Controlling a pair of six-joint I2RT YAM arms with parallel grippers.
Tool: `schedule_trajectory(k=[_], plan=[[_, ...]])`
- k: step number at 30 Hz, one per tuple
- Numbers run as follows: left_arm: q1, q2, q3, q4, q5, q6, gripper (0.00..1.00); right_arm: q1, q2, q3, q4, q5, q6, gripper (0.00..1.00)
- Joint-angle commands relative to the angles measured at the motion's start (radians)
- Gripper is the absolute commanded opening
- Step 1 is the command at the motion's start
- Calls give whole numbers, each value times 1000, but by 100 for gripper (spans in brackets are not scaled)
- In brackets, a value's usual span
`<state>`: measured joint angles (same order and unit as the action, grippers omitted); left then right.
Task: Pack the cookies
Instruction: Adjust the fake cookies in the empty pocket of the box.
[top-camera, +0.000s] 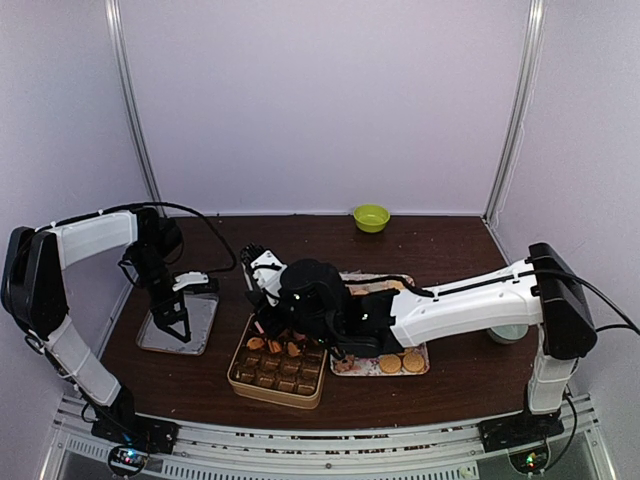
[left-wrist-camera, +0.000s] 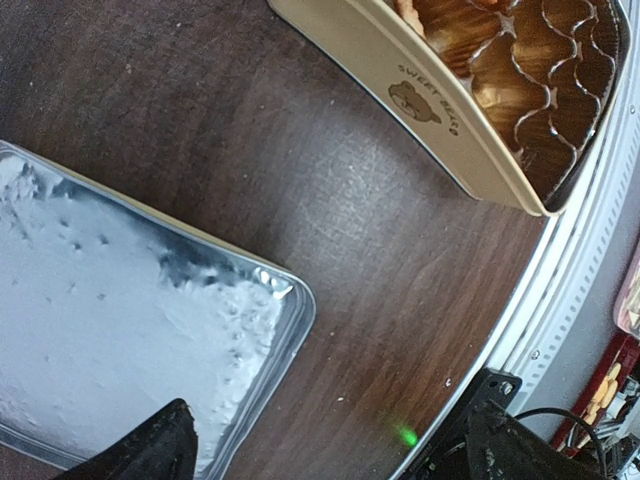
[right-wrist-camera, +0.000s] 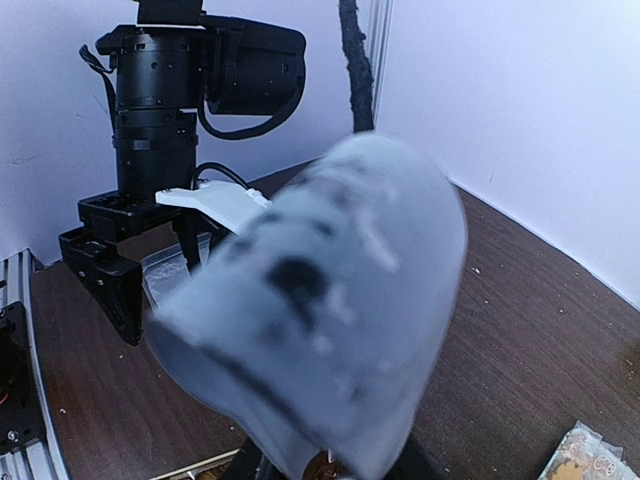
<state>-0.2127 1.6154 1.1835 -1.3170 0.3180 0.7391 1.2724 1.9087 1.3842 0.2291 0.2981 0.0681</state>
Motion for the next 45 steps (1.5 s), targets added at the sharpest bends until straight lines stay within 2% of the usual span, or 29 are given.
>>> schedule_trajectory(k=[1, 24, 45], plan=[[6, -18, -9, 7, 11, 10, 97, 7, -37, -44, 41, -10, 21, 27], [6, -16, -18, 18, 20, 8, 97, 22, -86, -86, 84, -13, 4, 27], [6, -22, -17, 12, 12, 13, 97, 27, 28, 40, -30, 22, -48, 29]])
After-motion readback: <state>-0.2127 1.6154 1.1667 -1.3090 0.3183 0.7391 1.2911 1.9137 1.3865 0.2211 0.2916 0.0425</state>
